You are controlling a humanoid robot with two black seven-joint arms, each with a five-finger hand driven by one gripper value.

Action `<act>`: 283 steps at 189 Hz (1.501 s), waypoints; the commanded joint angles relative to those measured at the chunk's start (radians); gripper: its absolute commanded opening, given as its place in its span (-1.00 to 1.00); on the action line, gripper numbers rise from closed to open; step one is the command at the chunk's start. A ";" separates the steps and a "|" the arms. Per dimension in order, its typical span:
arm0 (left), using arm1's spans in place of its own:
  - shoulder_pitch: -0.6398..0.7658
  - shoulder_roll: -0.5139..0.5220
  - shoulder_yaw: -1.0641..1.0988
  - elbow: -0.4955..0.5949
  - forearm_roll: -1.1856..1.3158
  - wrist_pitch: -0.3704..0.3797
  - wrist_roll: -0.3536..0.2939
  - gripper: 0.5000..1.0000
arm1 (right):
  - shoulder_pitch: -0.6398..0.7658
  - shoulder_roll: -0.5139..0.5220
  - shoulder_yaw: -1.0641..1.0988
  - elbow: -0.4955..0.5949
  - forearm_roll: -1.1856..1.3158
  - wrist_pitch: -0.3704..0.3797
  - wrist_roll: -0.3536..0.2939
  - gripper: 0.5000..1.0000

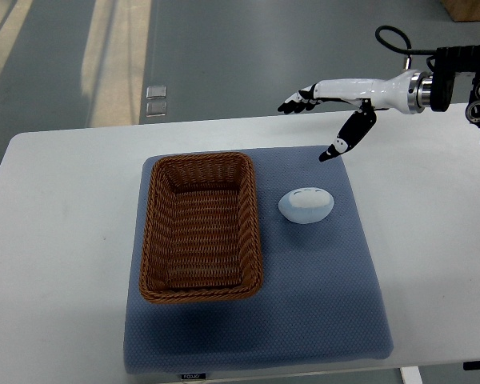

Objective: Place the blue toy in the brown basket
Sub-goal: 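Reach the right hand over the pale blue plush toy, then close the right hand fingers around the plush toy, then lift the toy with the right hand and carry it into the basket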

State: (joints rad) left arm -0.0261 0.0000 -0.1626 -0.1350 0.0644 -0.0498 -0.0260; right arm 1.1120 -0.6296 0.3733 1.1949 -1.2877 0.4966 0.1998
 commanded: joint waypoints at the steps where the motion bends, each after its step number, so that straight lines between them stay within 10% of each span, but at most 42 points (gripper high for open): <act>1: 0.000 0.000 0.000 -0.001 0.000 -0.001 0.000 1.00 | -0.004 0.013 -0.063 0.011 -0.039 0.002 -0.017 0.63; 82: 0.000 0.000 0.000 0.000 0.000 0.001 0.000 1.00 | -0.080 0.077 -0.094 0.002 0.017 -0.044 -0.292 0.49; 178: 0.000 0.000 0.000 0.000 0.000 0.001 0.000 1.00 | -0.132 0.185 -0.097 -0.084 -0.004 -0.105 -0.299 0.38; 256: 0.000 0.000 0.000 0.000 0.000 0.001 0.000 1.00 | -0.138 0.185 -0.099 -0.086 -0.041 -0.087 -0.289 -0.98; 283: 0.000 0.000 0.000 0.000 0.000 0.001 0.000 1.00 | -0.129 0.176 -0.091 -0.086 -0.035 -0.085 -0.281 -1.00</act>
State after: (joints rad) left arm -0.0261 0.0000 -0.1626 -0.1350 0.0645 -0.0495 -0.0261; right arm 0.9768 -0.4473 0.2748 1.1091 -1.3262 0.4096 -0.0886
